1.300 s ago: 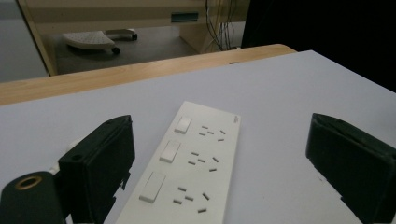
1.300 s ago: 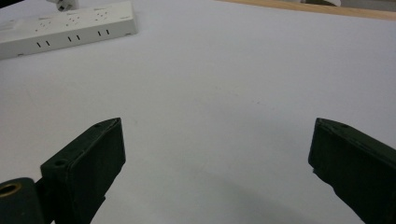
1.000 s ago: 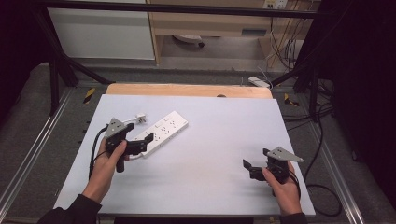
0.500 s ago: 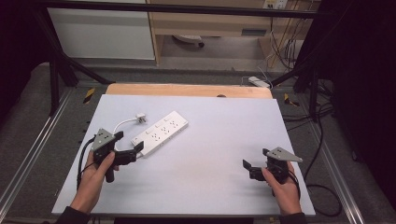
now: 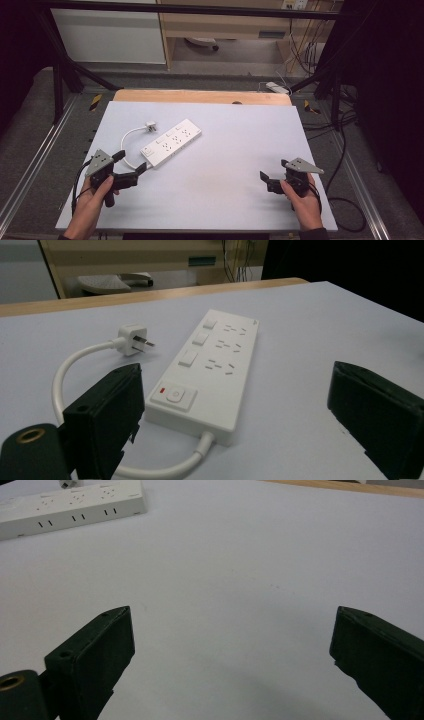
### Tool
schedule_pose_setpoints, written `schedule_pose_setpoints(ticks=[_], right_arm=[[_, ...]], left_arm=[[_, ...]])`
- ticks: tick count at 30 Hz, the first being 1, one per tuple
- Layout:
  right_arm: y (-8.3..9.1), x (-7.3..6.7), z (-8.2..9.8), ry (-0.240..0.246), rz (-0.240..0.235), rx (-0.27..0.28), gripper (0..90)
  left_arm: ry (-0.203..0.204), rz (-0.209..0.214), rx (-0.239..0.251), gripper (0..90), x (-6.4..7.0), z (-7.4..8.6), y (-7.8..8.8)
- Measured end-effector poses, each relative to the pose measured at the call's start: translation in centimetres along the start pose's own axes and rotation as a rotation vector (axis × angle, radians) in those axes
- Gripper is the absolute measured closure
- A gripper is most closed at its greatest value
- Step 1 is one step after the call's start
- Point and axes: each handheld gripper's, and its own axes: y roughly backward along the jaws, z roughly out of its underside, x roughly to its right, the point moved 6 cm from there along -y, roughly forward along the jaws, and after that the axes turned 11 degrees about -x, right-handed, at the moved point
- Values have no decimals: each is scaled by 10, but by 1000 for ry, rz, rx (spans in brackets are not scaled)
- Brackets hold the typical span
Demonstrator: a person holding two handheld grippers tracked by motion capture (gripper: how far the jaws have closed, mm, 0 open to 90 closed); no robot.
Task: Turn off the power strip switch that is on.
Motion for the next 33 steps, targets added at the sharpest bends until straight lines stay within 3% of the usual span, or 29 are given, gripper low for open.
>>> schedule_pose_setpoints(ticks=[20, 26, 29, 33], right_arm=[[0, -1, 0, 7, -1, -1, 46], [0, -1, 1, 9, 2, -5, 44], [-1, 0, 1, 10, 7, -7, 43], [-6, 5, 9, -13, 30, -62, 37]], left_arm=[[-11, 34, -59, 77, 9, 29, 11], [7, 1, -109, 72, 0, 45, 7], [12, -30, -179, 75, -8, 59, 4], [34, -47, -163, 85, -12, 57, 6]])
